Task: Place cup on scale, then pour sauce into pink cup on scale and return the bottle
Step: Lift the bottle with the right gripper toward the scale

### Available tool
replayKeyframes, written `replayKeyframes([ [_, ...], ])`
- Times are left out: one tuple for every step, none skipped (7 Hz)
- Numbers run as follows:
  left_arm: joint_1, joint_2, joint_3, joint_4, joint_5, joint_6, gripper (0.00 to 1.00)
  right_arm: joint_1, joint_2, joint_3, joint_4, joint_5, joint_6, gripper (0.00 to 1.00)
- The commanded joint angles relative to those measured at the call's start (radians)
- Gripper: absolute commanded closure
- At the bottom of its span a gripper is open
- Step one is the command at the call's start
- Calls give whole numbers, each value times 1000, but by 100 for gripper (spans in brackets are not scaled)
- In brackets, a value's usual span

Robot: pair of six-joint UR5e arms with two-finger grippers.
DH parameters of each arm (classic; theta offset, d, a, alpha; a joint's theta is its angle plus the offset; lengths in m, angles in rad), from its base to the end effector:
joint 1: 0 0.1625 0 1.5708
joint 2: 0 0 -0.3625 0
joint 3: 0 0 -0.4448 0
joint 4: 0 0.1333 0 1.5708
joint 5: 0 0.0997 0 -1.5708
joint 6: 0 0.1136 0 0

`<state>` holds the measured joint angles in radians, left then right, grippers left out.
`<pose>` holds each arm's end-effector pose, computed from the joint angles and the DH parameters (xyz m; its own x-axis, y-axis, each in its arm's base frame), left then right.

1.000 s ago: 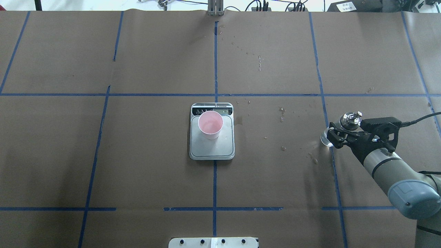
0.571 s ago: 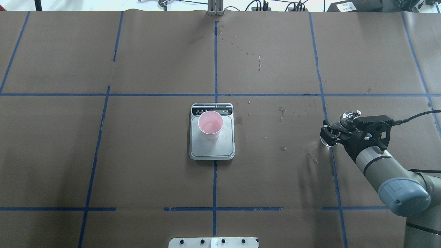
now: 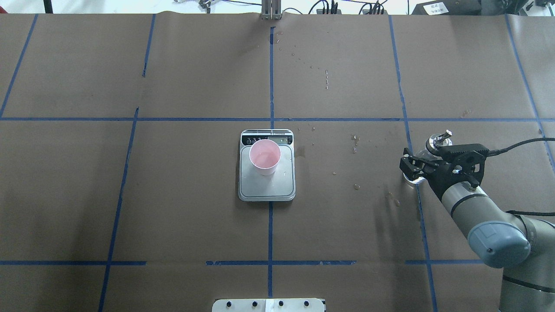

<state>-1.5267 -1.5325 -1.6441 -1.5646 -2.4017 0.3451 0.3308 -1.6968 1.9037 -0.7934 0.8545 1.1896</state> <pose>-0.0259 -0.5342 0.5829 0.6181 0.3858 -0.6850 -0.2690 0.9225 0.2768 -0.4208 -0.3643 0.3951 0.7694 -0.0325 0.6379 -0.5127 0.5641 0.6472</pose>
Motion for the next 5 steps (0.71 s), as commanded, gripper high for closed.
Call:
replayKeyframes([
  [0, 0, 1, 0, -1, 0, 0, 1, -12, 24, 2, -43, -1, 100],
  [0, 0, 0, 2, -1, 2, 0, 1, -12, 29, 2, -45, -1, 100],
  [0, 0, 0, 0, -1, 0, 0, 1, -12, 44, 0, -46, -4, 100],
  [0, 0, 0, 0, -1, 0, 0, 1, -12, 52, -3, -42, -43, 100],
  [-1, 0, 0, 2, -1, 0, 0, -1, 0, 55, 0, -38, -53, 100],
])
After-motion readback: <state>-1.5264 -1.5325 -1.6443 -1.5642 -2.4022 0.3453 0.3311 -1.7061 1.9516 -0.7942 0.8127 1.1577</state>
